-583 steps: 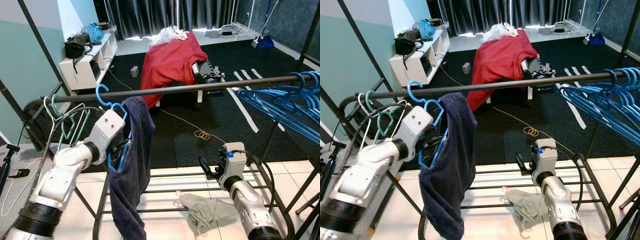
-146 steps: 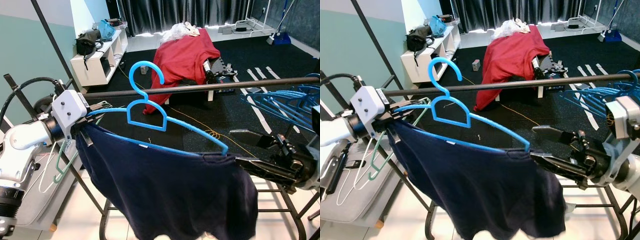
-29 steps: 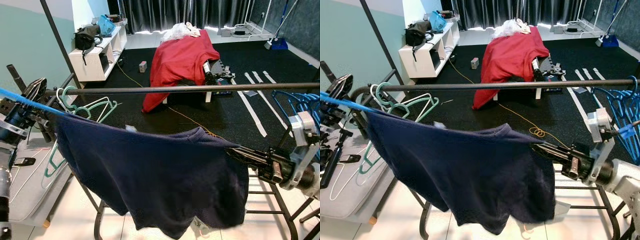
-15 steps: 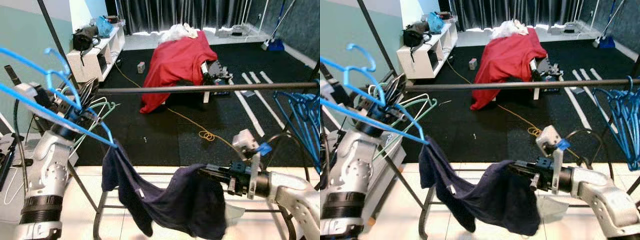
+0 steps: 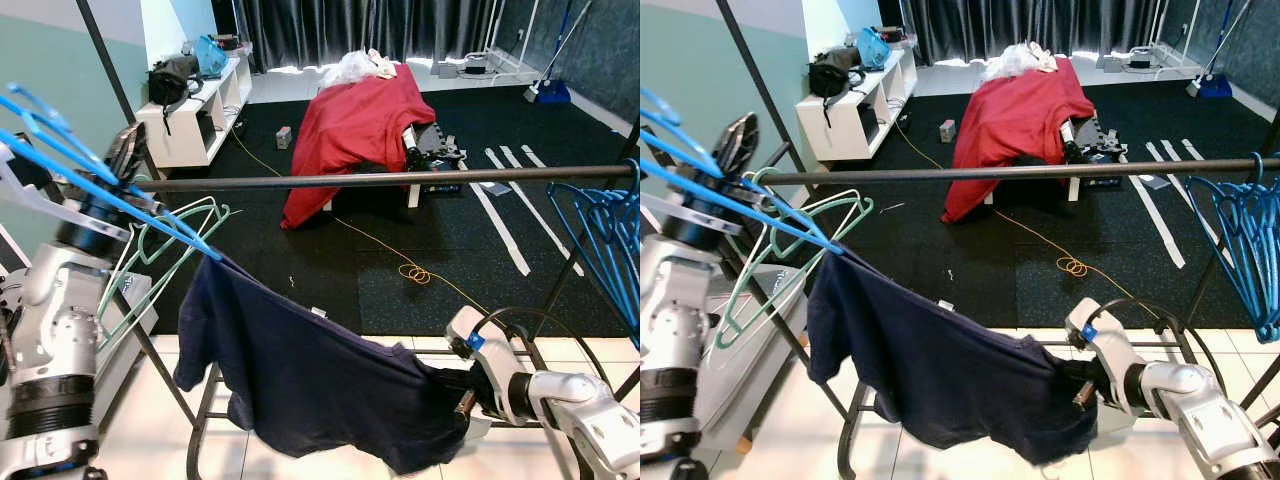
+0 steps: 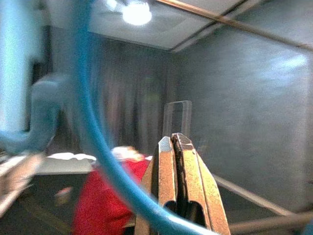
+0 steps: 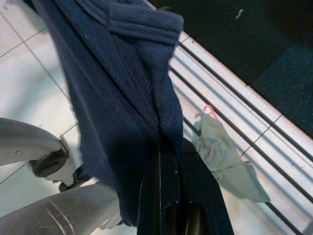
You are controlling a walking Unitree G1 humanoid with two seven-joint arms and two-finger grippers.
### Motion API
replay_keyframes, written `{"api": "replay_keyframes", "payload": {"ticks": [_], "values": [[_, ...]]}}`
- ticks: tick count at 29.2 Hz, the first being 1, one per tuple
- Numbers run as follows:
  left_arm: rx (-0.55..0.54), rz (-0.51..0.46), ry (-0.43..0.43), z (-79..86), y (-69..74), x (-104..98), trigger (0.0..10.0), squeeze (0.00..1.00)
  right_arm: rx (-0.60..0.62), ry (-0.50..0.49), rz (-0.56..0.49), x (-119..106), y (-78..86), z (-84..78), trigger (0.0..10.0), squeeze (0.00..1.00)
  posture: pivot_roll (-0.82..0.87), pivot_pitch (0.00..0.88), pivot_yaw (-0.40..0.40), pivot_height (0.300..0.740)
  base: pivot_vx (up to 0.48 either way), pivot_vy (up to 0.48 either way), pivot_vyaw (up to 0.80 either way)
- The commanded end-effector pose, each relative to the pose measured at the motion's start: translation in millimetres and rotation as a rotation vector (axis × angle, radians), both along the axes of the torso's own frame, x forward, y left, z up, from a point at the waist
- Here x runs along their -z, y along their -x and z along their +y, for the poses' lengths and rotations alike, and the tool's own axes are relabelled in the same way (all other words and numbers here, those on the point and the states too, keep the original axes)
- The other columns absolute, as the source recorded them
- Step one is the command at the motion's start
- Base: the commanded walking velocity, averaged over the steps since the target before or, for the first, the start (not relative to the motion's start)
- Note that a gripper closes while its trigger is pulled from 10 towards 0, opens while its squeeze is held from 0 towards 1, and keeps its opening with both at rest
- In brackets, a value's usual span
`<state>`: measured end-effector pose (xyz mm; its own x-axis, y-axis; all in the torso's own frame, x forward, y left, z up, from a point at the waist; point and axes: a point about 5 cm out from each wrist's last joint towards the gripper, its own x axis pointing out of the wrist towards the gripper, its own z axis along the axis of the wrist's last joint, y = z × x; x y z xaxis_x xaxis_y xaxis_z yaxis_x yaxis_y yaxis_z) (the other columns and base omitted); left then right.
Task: Hang hanger
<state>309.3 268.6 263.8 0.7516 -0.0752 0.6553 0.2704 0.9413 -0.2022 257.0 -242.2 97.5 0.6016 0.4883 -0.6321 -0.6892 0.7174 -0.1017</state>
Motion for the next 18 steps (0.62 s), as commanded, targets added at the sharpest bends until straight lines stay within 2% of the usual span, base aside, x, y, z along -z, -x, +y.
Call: {"api": "replay_keyframes", "payload": {"ticks": [1,2,3,4,5,6,7,8,9,10,11,12,14,16,17,18], "values": [[-0.082,-0.023,0.039,19.4,4.0,-10.1,10.0,0.0,0.011,-0.02,-0.018,0.4,-0.2,2.0,0.0,0.0,-0.16,0.0,0.078,0.74,0.0,0.0,0.0],[-0.082,-0.023,0.039,19.4,4.0,-10.1,10.0,0.0,0.011,-0.02,-0.018,0.4,-0.2,2.0,0.0,0.0,-0.16,0.0,0.078,0.74,0.0,0.0,0.0],[-0.07,0.012,0.038,17.6,2.2,-5.7,10.0,0.0,0.021,-0.155,-0.091,-12.3,-7.4,13.1,0.0,0.0,-0.14,0.0,0.074,0.74,0.0,0.0,0.0],[-0.07,0.012,0.038,17.6,2.2,-5.7,10.0,0.0,0.021,-0.155,-0.091,-12.3,-7.4,13.1,0.0,0.0,-0.14,0.0,0.074,0.74,0.0,0.0,0.0],[0.136,0.059,0.029,-23.8,-0.5,8.2,10.0,0.0,0.06,-0.371,-0.239,-43.9,-24.2,24.6,0.0,0.0,-0.14,0.0,0.079,0.74,0.0,0.0,0.0],[0.136,0.059,0.029,-23.8,-0.5,8.2,10.0,0.0,0.06,-0.371,-0.239,-43.9,-24.2,24.6,0.0,0.0,-0.14,0.0,0.079,0.74,0.0,0.0,0.0],[0.32,0.089,0.041,-63.2,2.0,18.3,10.0,0.0,0.089,-0.527,-0.356,-69.4,-35.7,29.5,0.0,0.0,-0.13,0.0,0.078,0.74,0.0,0.0,0.0],[0.32,0.089,0.041,-63.2,2.0,18.3,10.0,0.0,0.089,-0.527,-0.356,-69.4,-35.7,29.5,0.0,0.0,-0.13,0.0,0.078,0.74,0.0,0.0,0.0],[0.499,0.133,0.151,-111.5,4.4,29.3,10.0,0.0,0.119,-0.657,-0.463,-94.8,-47.0,32.7,0.0,0.0,-0.13,0.0,0.079,0.74,0.0,0.0,0.0],[0.499,0.133,0.151,-111.5,4.4,29.3,10.0,0.0,0.119,-0.657,-0.463,-94.8,-47.0,32.7,0.0,0.0,-0.13,0.0,0.079,0.74,0.0,0.0,0.0],[0.627,0.184,0.294,-149.8,6.1,34.8,10.0,0.0,0.127,-0.735,-0.535,-112.8,-54.4,36.9,0.0,0.0,-0.13,0.0,0.081,0.74,0.0,0.0,0.0],[0.627,0.184,0.294,-149.8,6.1,34.8,10.0,0.0,0.127,-0.735,-0.535,-112.8,-54.4,36.9,0.0,0.0,-0.13,0.0,0.081,0.74,0.0,0.0,0.0],[0.785,0.311,0.515,-194.7,5.5,40.6,10.0,0.0,0.118,-0.801,-0.598,-131.1,-61.1,46.3,0.0,0.0,-0.14,0.0,0.084,0.74,0.0,0.0,0.0],[0.785,0.311,0.515,-194.7,5.5,40.6,10.0,0.0,0.118,-0.801,-0.598,-131.1,-61.1,46.3,0.0,0.0,-0.14,0.0,0.084,0.74,0.0,0.0,0.0],[0.872,0.421,0.543,-213.0,6.6,47.8,10.0,0.0,0.114,-0.812,-0.615,-135.5,-62.9,50.6,0.0,0.0,-0.14,0.0,0.09,0.74,0.0,0.0,0.0],[0.872,0.421,0.543,-213.0,6.6,47.8,10.0,0.0,0.114,-0.812,-0.615,-135.5,-62.9,50.6,0.0,0.0,-0.14,0.0,0.09,0.74,0.0,0.0,0.0]]}}
